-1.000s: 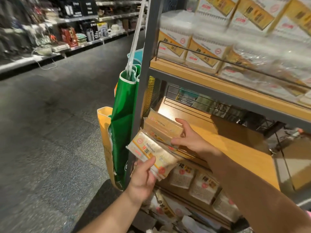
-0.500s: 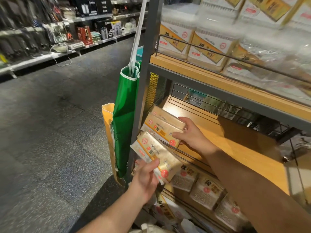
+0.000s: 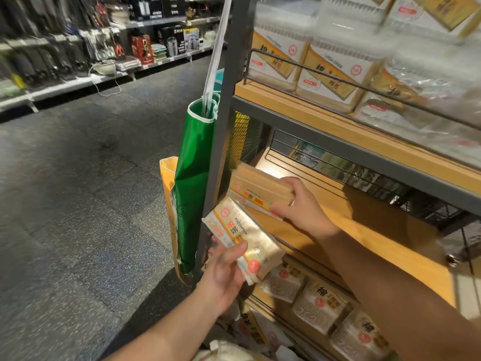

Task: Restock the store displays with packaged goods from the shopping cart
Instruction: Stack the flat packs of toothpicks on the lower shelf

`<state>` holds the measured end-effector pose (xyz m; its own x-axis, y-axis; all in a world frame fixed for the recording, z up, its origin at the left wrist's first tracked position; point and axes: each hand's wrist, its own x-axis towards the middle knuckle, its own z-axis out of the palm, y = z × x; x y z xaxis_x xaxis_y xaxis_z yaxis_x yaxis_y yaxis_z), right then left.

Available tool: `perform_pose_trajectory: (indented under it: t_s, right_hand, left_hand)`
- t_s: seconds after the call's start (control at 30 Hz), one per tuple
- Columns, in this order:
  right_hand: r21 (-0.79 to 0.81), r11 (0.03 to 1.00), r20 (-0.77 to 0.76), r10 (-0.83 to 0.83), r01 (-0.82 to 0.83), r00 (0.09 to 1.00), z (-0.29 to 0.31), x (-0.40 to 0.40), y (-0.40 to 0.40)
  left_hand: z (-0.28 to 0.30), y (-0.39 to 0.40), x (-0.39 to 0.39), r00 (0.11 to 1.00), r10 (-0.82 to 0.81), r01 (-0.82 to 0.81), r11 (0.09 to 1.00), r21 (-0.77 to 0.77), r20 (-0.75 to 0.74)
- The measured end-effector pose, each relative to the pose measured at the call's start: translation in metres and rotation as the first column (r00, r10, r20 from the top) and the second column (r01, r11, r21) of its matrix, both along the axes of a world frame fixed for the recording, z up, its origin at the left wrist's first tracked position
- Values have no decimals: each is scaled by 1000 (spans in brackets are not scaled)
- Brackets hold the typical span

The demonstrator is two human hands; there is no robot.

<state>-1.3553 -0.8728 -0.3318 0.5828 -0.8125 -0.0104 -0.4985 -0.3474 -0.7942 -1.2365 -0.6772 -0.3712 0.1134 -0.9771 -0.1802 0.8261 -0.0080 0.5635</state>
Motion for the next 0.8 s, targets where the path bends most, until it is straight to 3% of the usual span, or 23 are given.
perform_pose_trajectory:
  t_s: [0.1, 0.27, 0.4, 0.6, 0.8]
  right_hand:
    - [37, 984, 58, -177, 175, 982, 2, -7, -20]
    - [108, 947, 61, -311, 303, 948, 6, -3, -76]
    - [18, 952, -4, -307, 307, 952, 7, 8, -104]
    - [-37, 884, -59, -468, 467, 882, -2, 21, -110]
    - [-57, 841, -76, -541, 538, 838, -1, 28, -106]
  left_hand:
    - [12, -6, -3, 999, -11, 9, 999, -36, -47]
    - [24, -15, -16, 995, 68, -70, 997, -25, -73]
    - [29, -20, -20, 990, 121, -118, 991, 56, -67]
    - [38, -23, -15, 957, 229, -202, 967, 154, -181]
    - [40, -20, -15, 968, 234, -210, 952, 221, -88]
